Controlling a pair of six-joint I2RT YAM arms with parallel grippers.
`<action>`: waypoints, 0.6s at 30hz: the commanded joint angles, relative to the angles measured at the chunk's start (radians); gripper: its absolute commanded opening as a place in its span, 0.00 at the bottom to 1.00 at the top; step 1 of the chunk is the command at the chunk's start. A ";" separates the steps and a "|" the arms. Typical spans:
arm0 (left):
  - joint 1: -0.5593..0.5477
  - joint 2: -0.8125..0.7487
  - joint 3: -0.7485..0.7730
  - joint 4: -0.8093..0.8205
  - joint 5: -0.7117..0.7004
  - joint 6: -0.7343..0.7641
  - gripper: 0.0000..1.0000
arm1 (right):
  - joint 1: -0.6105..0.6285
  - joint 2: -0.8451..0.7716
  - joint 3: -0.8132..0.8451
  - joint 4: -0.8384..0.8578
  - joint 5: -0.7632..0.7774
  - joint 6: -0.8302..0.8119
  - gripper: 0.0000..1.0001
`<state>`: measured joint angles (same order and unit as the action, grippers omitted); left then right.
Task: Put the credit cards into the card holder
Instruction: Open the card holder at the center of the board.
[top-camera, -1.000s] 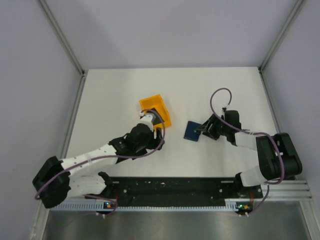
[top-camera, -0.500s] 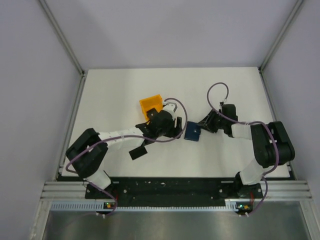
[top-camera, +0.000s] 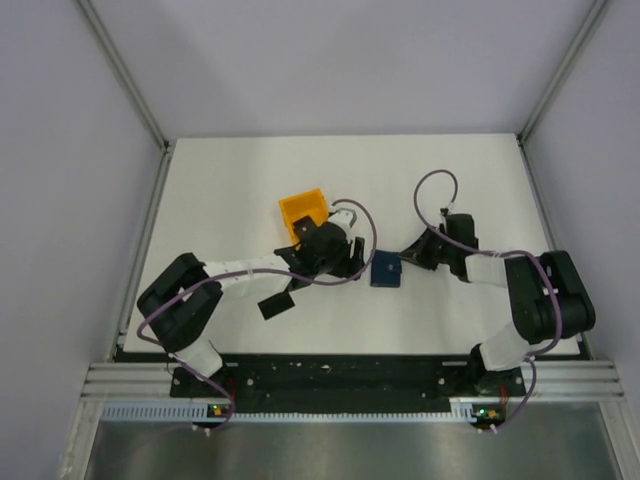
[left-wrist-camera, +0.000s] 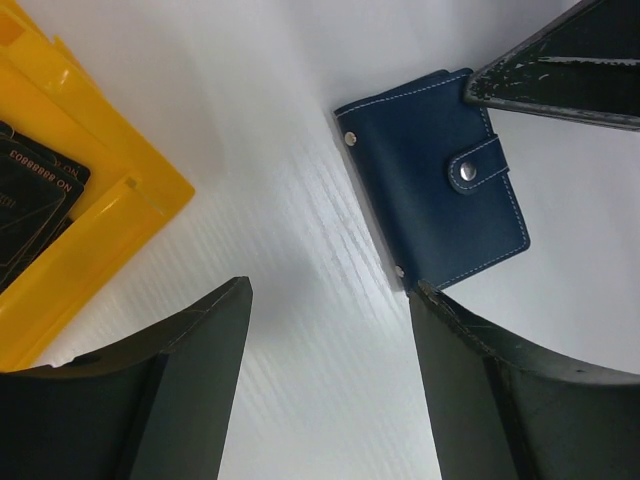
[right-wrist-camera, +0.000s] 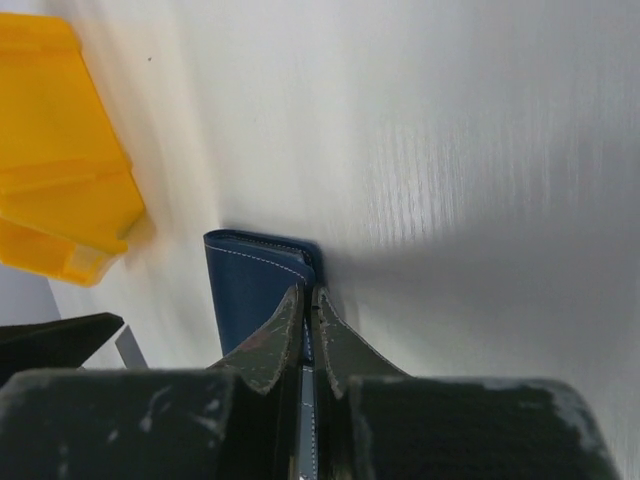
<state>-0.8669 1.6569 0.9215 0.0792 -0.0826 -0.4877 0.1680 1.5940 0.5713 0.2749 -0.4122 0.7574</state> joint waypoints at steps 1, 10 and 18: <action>-0.004 -0.092 -0.050 0.028 0.010 0.009 0.71 | 0.014 -0.103 -0.037 -0.036 -0.025 -0.073 0.00; -0.004 -0.218 -0.211 0.059 0.072 -0.046 0.71 | 0.071 -0.192 -0.106 -0.085 -0.070 -0.070 0.00; -0.024 -0.296 -0.348 0.195 0.211 -0.159 0.71 | 0.099 -0.342 -0.275 -0.019 -0.004 0.016 0.00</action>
<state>-0.8803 1.4132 0.6128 0.1356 0.0383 -0.5751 0.2527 1.3415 0.3466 0.2050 -0.4572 0.7380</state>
